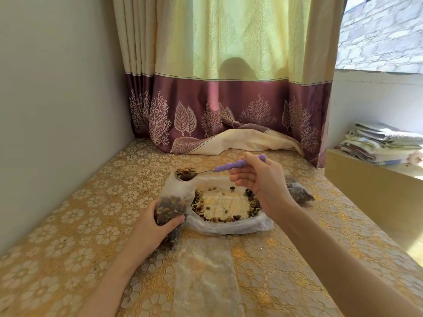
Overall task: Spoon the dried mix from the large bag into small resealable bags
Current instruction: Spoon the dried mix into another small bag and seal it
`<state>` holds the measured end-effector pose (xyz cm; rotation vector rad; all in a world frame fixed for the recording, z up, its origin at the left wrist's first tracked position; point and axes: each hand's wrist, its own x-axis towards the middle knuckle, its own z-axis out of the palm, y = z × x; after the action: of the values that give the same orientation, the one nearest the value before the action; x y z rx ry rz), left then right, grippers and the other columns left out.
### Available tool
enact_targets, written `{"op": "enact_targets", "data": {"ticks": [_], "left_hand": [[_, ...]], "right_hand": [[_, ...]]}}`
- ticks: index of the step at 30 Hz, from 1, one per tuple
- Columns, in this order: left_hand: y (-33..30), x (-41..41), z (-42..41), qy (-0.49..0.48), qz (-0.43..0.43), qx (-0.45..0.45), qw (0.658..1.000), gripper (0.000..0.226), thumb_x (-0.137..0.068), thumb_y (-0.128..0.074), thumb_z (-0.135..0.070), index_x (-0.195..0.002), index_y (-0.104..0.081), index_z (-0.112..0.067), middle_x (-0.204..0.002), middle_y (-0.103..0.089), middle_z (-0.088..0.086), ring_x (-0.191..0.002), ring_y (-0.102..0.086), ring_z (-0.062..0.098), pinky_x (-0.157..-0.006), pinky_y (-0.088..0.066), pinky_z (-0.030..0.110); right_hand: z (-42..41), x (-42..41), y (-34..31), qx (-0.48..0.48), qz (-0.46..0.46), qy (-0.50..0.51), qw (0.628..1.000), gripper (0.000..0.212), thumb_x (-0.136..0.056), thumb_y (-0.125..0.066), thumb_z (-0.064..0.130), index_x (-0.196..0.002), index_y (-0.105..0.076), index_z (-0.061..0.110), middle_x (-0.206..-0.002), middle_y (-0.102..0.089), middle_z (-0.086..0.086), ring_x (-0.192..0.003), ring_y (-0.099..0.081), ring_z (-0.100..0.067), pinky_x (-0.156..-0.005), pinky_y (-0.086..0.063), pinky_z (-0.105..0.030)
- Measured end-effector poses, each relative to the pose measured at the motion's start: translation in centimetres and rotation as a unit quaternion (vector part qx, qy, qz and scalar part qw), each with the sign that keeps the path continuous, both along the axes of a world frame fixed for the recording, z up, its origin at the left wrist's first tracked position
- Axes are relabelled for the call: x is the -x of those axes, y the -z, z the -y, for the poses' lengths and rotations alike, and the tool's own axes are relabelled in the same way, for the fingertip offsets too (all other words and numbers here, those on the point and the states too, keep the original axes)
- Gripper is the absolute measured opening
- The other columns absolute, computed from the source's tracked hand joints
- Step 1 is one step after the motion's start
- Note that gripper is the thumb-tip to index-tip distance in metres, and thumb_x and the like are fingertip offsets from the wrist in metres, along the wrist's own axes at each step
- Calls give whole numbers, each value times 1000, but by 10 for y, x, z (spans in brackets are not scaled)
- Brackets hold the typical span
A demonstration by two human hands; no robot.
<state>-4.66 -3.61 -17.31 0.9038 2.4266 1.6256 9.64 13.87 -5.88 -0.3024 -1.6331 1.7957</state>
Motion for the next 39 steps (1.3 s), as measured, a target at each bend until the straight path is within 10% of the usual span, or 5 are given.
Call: {"op": "enact_targets", "data": {"ticks": [9,20,33,39], "left_hand": [[-1,-1,0,7,23,-5,1000,51,-68,-71,-48,-111,-47,-33,-100,-58,-20,-88,-50,-11,-65,-36,11],[-1,-2,0,7,11,-2,1000,40,-75,-72,-39,-106,-49,-30,-99,-59,-16,-91,-54,-4,-64,-38,13],[-2,-3,1,15,17,-8,1000,38,-74,-72,-39,-104,-48,-36,-98,-60,-18,-84,-53,-13,-62,-39,10],[-3,-4,1,14,16,-13,1000,38,-75,-72,-38,-104,-47,-38,-98,-59,-19,-83,-52,-16,-60,-40,7]], "right_hand": [[18,3,-3,-169,-20,1,985,27,-97,-45,2,-76,-60,6,-62,-71,2,-53,-63,-15,-51,-54,-22],[-55,10,17,86,2,120,989,35,-100,-46,25,-73,-59,7,-58,-69,-3,-55,-61,-9,-53,-51,-17],[-120,18,33,-162,189,206,946,27,-100,-43,19,-80,-58,10,-65,-63,-2,-57,-56,-12,-57,-48,-26],[-117,15,33,-130,228,118,958,29,-103,-38,17,-84,-57,4,-62,-60,-4,-50,-54,-9,-45,-44,-17]]}}
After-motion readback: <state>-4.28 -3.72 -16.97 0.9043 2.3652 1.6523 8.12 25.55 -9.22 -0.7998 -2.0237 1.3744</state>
